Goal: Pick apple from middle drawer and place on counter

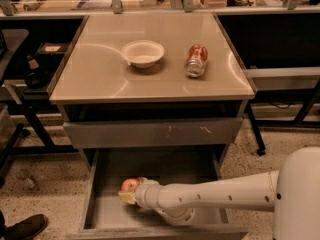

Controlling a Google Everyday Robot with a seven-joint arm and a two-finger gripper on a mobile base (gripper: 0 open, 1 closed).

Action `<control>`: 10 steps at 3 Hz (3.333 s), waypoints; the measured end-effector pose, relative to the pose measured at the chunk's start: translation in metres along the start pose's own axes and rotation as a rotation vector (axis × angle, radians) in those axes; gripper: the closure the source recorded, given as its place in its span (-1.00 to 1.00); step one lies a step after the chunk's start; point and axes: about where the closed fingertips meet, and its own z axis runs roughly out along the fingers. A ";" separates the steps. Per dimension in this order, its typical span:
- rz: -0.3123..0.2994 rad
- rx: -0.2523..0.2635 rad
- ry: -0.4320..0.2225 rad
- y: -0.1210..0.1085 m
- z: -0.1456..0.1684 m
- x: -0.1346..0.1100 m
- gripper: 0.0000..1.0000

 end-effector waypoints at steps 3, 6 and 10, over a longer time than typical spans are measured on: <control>0.066 0.020 0.020 0.046 -0.053 -0.060 1.00; 0.012 -0.095 -0.080 0.075 -0.075 -0.128 1.00; -0.086 0.018 -0.074 0.081 -0.119 -0.241 1.00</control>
Offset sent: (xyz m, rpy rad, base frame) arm -0.0360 0.0127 0.0977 -0.0128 0.0642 -0.0741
